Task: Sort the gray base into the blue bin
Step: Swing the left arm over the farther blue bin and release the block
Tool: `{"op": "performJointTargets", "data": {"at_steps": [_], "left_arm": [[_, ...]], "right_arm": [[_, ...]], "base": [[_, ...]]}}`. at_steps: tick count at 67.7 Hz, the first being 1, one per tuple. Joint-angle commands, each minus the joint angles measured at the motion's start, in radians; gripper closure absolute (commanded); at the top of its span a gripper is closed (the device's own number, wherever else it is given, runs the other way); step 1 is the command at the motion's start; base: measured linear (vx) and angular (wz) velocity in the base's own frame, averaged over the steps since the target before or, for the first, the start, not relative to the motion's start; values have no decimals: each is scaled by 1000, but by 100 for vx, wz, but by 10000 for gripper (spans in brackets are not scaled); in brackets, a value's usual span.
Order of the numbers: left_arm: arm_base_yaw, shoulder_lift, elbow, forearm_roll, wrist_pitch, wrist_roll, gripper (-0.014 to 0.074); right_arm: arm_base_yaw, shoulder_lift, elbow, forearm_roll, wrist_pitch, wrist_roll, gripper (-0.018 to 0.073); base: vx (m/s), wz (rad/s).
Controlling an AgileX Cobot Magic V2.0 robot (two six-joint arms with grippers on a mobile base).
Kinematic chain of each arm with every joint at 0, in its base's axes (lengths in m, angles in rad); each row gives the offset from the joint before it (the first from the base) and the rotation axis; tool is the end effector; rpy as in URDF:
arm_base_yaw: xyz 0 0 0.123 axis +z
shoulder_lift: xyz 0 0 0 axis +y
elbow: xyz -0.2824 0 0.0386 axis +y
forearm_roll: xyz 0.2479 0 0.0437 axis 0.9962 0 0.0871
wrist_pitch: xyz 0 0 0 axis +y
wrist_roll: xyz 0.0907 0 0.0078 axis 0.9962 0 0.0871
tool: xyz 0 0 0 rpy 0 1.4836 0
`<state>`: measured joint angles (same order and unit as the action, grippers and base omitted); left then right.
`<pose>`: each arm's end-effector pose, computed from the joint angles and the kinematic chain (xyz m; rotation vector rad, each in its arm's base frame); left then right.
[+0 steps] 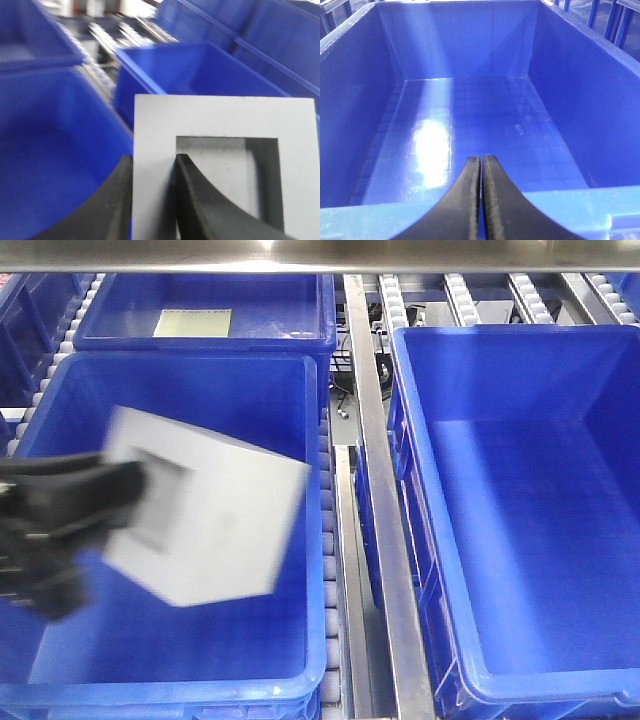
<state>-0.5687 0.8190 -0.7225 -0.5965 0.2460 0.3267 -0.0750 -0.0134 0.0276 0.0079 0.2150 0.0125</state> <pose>0.1402 -0.1045 0.3560 0.3868 1.7986 -0.7088 0.0556 -0.0040 0.1850 0.0803 1.7111 -0.0392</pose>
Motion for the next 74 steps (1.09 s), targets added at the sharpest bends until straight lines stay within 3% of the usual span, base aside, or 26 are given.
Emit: {"op": "performJointTargets", "data": {"at_steps": [1,20,35,43,55,74], "left_arm": [[-74,67,-39,-116,-174,87,593],[-340,353,-193,-120,-338,103,593],[-450,636,-432,-120,-405,103,593],[-483,795,-591,-119,-429,104,593],[-484,1018,-822,-119,-443,104,593],[-483,1287,-1092,-119,-368,104,588]], "right_arm": [[-5,-9,2,-8,-68,-12,564],[-5,-9,2,-8,-68,-12,564],[-5,-9,2,-8,-68,-12,564],[-5,-9,2,-8,-68,-12,564],[-5,-9,2,-8,-68,-12,564],[-5,-9,2,-8,-68,-12,564]], "base": [[0,0],[0,0],[0,0],[0,0],[0,0],[0,0]]}}
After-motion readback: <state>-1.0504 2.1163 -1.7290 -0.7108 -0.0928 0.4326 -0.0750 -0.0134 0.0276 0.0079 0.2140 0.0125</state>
